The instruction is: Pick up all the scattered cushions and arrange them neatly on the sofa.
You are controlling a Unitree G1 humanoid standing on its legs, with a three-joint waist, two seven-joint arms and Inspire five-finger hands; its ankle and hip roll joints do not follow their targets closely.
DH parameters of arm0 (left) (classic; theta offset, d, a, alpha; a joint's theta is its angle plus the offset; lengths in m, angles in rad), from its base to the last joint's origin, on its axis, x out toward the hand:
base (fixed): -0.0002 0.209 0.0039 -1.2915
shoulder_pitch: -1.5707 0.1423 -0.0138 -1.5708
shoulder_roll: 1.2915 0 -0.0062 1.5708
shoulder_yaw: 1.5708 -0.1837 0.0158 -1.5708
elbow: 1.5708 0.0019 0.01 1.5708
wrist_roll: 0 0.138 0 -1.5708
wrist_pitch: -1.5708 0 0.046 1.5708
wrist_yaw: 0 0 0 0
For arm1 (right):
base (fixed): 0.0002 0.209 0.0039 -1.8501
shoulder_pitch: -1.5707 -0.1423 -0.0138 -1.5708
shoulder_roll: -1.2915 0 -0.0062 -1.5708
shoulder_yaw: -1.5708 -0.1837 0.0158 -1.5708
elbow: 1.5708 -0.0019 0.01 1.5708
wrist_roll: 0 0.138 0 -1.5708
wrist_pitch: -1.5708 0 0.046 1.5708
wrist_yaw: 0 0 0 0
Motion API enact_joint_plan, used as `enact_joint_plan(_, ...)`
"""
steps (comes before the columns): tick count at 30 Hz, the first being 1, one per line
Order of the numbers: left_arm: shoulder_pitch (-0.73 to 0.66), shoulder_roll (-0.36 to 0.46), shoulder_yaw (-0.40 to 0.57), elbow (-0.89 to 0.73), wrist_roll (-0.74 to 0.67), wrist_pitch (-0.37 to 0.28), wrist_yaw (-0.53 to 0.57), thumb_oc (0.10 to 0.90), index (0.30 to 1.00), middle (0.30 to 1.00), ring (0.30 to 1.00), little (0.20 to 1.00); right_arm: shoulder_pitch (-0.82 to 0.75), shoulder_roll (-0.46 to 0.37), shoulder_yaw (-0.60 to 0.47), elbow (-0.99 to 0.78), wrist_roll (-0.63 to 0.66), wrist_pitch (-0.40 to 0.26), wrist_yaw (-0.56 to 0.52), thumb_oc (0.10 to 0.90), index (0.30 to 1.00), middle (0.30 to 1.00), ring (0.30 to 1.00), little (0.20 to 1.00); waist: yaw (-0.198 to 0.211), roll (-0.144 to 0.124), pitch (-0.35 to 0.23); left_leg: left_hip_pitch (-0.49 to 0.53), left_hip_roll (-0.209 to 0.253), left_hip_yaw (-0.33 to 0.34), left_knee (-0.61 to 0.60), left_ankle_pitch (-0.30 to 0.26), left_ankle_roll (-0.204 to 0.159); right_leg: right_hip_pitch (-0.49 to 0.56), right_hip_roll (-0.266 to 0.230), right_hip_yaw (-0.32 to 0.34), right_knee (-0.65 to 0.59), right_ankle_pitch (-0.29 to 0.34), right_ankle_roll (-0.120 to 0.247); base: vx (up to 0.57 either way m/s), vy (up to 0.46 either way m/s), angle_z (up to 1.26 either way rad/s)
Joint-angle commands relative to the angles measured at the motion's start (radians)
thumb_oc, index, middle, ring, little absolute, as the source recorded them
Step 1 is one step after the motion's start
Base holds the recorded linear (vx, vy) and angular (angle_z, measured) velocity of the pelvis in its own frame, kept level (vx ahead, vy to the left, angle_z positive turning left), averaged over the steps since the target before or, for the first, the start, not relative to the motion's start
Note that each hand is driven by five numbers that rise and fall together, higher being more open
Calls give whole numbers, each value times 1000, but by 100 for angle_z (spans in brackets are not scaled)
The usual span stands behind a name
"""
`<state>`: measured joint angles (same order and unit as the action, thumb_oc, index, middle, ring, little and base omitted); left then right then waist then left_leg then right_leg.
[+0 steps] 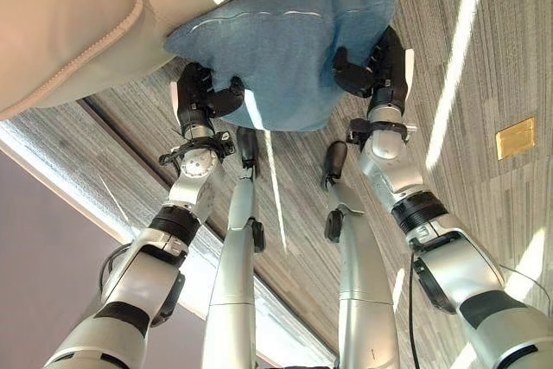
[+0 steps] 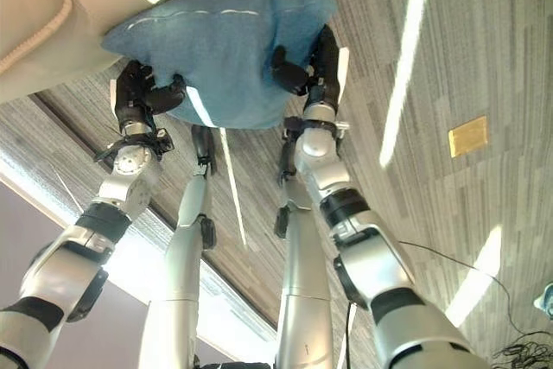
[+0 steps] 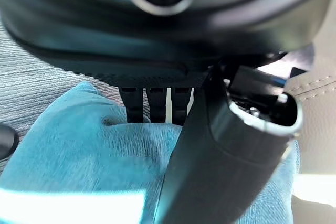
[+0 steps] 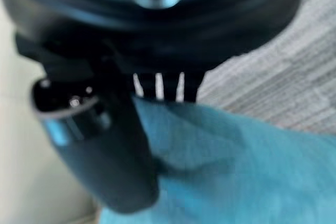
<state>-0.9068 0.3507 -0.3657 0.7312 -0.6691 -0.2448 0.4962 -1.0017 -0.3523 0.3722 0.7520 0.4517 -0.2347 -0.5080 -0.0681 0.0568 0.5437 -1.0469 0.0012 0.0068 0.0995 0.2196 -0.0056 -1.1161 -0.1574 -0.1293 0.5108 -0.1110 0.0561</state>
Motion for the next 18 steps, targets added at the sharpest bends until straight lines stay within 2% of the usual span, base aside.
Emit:
enact_joint_plan(1, -135, -64, 2, -150, 26, -145, -31, 400, 300, 300, 300, 300, 17, 20, 53, -127, -28, -90, 51, 400, 300, 300, 300, 300, 17, -1, -24, 17, -24, -35, 189, -240, -33, 101, 25, 5, -215, 85, 80, 0, 0, 0)
enact_joint_plan(9, -90, -72, 52, -256, 64, -157, -16, 400, 300, 300, 300, 300, 78, -26, -26, -261, -96, -107, 34, 400, 300, 300, 300, 300, 6, -14, -24, 74, -28, -28, 159, -231, -45, 162, 22, -4, -244, 102, 87, -4, -1, 0)
enact_joint_plan(13, 25, -119, 37, -312, 71, -133, -70, 400, 300, 300, 300, 300, 173, -33, -79, -324, -127, -95, 38, 400, 300, 300, 300, 300, 1, -23, -30, 165, -31, -22, 132, -224, -51, 256, 22, -15, -280, 122, 88, -20, -3, 0)
enact_joint_plan(14, 52, -127, 26, -321, 81, -124, -83, 400, 300, 300, 300, 300, 204, -29, -89, -331, -133, -92, 41, 400, 300, 300, 300, 300, -1, -27, -29, 181, -34, -13, 121, -192, -48, 278, 17, -25, -300, 151, 81, -84, -18, 3)
enact_joint_plan(16, 88, -135, 15, -329, 95, -111, -102, 400, 300, 300, 300, 300, 241, -24, -102, -336, -136, -91, 45, 400, 300, 300, 300, 300, 2, -28, -38, 214, -35, -12, 108, -190, -50, 309, 17, -30, -311, 153, 82, -50, -22, -1)
enact_joint_plan(18, 196, -159, -23, -339, 118, -86, -152, 400, 300, 300, 300, 300, 354, 3, -128, -369, -139, -88, 66, 400, 300, 300, 300, 300, 8, -33, -64, 305, -34, -11, 78, -187, -52, 405, 18, -44, -343, 155, 83, 7, -45, -8)
